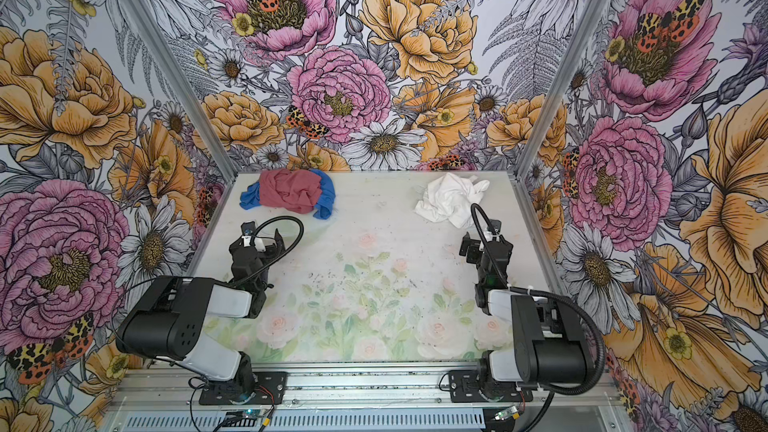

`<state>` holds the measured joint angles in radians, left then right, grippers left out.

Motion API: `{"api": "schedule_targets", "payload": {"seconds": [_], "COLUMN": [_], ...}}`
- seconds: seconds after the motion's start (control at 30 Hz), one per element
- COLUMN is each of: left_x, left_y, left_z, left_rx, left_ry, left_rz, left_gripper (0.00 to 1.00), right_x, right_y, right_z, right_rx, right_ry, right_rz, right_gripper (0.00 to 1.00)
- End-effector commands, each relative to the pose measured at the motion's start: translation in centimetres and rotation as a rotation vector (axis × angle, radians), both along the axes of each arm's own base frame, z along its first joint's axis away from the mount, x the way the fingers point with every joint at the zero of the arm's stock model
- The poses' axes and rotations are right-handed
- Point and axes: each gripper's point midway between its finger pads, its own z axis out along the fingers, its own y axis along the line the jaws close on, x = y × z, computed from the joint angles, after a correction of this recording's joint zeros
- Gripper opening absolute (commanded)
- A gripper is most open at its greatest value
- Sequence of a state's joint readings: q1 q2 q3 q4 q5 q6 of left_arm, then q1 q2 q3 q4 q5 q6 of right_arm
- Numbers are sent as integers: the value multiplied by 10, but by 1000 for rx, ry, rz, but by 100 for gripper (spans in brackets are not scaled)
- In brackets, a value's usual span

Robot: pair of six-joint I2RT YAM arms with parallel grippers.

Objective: Pick out a specific cloth from the pile

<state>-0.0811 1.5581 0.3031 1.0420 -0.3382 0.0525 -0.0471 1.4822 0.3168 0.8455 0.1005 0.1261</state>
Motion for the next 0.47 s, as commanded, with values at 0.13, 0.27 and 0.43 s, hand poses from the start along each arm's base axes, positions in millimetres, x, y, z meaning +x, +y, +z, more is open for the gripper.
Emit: {"api": "schedule_targets", "payload": {"seconds": [0.13, 0.27, 0.43], "left_x": [7, 9, 9], "left_y": [-3, -3, -4], "left_z": [10, 9, 9], "left_rx": [-16, -18, -25], "left_ry": [-33, -21, -24], "left_rz": [-23, -24, -47], "left_gripper": [99, 99, 99], "right_x": [22, 20, 10], "right_y": [7, 14, 5], "right_z": [15, 17, 20], "right_rx": [-9, -39, -49], "right_ry": [-46, -61, -107], "right_rz": [52, 69, -2], "right_gripper": [99, 99, 100]}}
